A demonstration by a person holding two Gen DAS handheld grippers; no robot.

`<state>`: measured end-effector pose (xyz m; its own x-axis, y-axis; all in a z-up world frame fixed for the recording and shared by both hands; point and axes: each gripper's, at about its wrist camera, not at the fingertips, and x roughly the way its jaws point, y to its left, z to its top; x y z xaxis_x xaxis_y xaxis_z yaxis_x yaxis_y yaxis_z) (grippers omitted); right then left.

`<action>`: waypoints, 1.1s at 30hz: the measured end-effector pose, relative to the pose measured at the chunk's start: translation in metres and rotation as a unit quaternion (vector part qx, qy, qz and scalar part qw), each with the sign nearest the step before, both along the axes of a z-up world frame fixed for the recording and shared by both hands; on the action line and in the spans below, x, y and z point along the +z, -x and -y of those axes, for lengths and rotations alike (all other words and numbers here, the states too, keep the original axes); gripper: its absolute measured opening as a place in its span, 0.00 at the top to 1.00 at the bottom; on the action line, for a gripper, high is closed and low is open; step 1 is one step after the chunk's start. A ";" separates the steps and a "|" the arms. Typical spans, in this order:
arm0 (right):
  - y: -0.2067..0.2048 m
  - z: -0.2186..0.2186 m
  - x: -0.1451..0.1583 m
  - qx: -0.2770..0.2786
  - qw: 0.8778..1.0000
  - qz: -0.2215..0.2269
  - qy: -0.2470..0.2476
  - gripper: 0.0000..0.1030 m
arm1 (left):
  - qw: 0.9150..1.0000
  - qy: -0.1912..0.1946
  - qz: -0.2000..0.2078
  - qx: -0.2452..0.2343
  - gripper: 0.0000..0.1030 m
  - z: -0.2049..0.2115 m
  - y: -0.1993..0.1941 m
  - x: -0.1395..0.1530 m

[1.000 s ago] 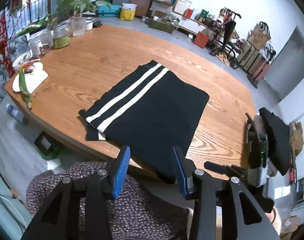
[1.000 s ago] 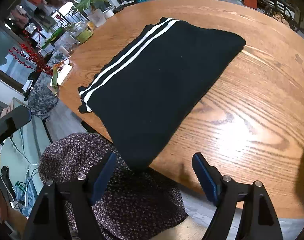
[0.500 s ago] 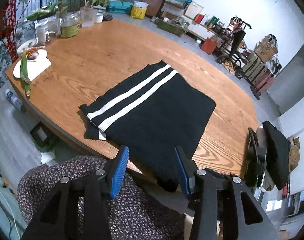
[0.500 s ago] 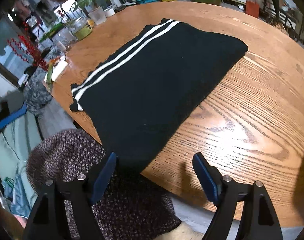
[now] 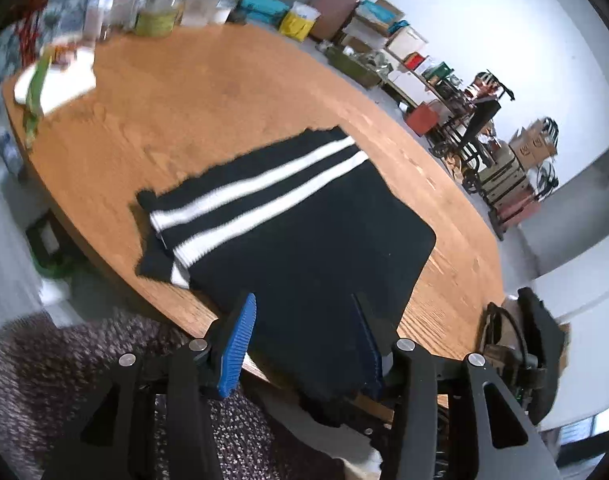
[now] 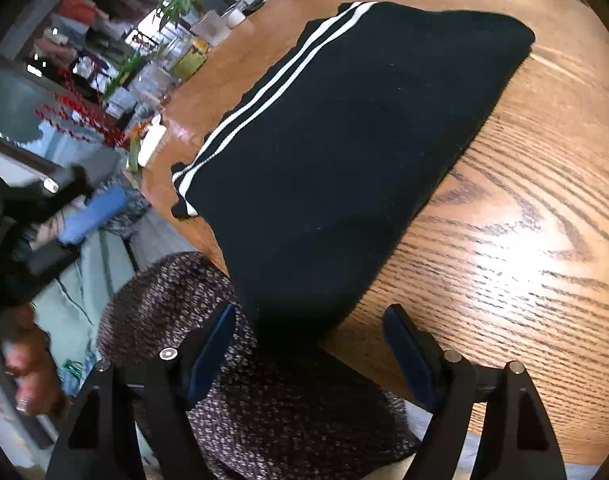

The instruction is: Fold clothes

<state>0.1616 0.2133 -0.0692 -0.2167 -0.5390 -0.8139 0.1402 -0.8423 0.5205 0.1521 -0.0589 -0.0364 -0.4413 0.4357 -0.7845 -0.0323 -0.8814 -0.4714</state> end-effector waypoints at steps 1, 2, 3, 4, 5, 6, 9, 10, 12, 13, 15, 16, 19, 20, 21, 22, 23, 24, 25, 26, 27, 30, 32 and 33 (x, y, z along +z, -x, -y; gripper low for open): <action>0.000 0.000 -0.001 -0.002 1.000 0.004 0.006 0.29 | 1.000 -0.015 0.011 0.005 0.51 0.002 0.002 -0.006; 0.001 0.001 -0.001 0.001 1.000 0.008 0.009 0.33 | 0.999 -0.028 0.022 0.010 0.51 0.005 0.003 -0.013; 0.001 0.004 -0.001 0.006 1.000 0.011 0.010 0.33 | 0.999 -0.031 0.030 0.014 0.51 0.006 0.005 -0.018; 0.000 0.008 -0.001 0.013 1.000 0.014 0.006 0.34 | 0.999 -0.033 0.038 0.017 0.51 0.007 0.006 -0.023; -0.002 0.013 0.000 0.021 1.000 0.015 -0.004 0.34 | 0.998 -0.033 0.041 0.018 0.51 0.008 0.007 -0.026; -0.003 0.018 0.001 0.027 0.999 0.015 -0.015 0.34 | 0.998 -0.033 0.045 0.019 0.51 0.009 0.009 -0.029; -0.003 0.028 0.002 0.033 0.999 0.015 -0.039 0.34 | 0.998 -0.041 0.048 0.019 0.51 0.011 0.010 -0.033; -0.002 0.030 0.003 0.031 0.998 0.015 -0.045 0.35 | 0.998 -0.042 0.047 0.018 0.51 0.011 0.011 -0.033; 0.001 0.033 0.003 0.023 0.998 0.012 -0.064 0.50 | 0.998 -0.042 0.043 0.014 0.51 0.013 0.011 -0.032; 0.002 0.034 0.002 0.022 0.997 0.011 -0.070 0.57 | 0.998 -0.043 0.042 0.013 0.51 0.014 0.011 -0.033; 0.003 0.038 0.004 0.025 0.997 0.005 -0.079 0.65 | 0.998 -0.047 0.042 0.013 0.51 0.015 0.012 -0.033; 0.003 0.040 0.007 0.027 0.996 0.000 -0.080 0.71 | 0.998 -0.050 0.042 0.014 0.51 0.016 0.012 -0.033; 0.005 0.043 0.021 0.027 0.997 -0.023 -0.074 0.80 | 0.997 -0.063 0.043 0.018 0.51 0.021 0.013 -0.035; 0.007 0.044 0.026 0.027 0.997 -0.029 -0.072 0.82 | 0.996 -0.069 0.043 0.021 0.51 0.022 0.014 -0.035; 0.008 0.045 0.033 0.025 0.996 -0.040 -0.071 0.83 | 0.996 -0.075 0.042 0.024 0.51 0.024 0.014 -0.034; 0.009 0.045 0.040 0.023 0.996 -0.050 -0.071 0.83 | 0.996 -0.080 0.042 0.027 0.51 0.025 0.014 -0.034; 0.010 0.044 0.045 0.021 0.996 -0.057 -0.069 0.83 | 0.995 -0.083 0.043 0.031 0.51 0.025 0.014 -0.034; 0.011 0.043 0.051 0.018 0.996 -0.063 -0.066 0.83 | 0.995 -0.086 0.043 0.036 0.51 0.026 0.015 -0.035; 0.012 0.042 0.056 0.015 0.996 -0.069 -0.063 0.83 | 0.994 -0.090 0.045 0.039 0.51 0.026 0.015 -0.035; 0.012 0.041 0.061 0.014 0.995 -0.073 -0.061 0.83 | 0.993 -0.096 0.050 0.041 0.50 0.027 0.016 -0.037; 0.012 0.037 0.064 0.014 0.995 -0.077 -0.059 0.83 | 0.992 -0.103 0.056 0.043 0.50 0.027 0.017 -0.040; 0.012 0.034 0.071 0.013 0.995 -0.085 -0.059 0.83 | 0.986 -0.138 0.077 0.047 0.48 0.028 0.019 -0.046; 0.011 0.031 0.074 0.014 0.995 -0.086 -0.057 0.83 | 0.980 -0.168 0.091 0.050 0.45 0.028 0.020 -0.051; 0.012 0.030 0.075 0.015 0.995 -0.087 -0.056 0.83 | 0.978 -0.178 0.097 0.053 0.44 0.028 0.021 -0.053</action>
<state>0.1500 0.1831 0.0053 -0.3456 -0.4560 -0.8202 0.2453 -0.8875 0.3901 0.1315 -0.0864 -0.0896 -0.3558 0.6561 -0.6655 0.1703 -0.6547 -0.7364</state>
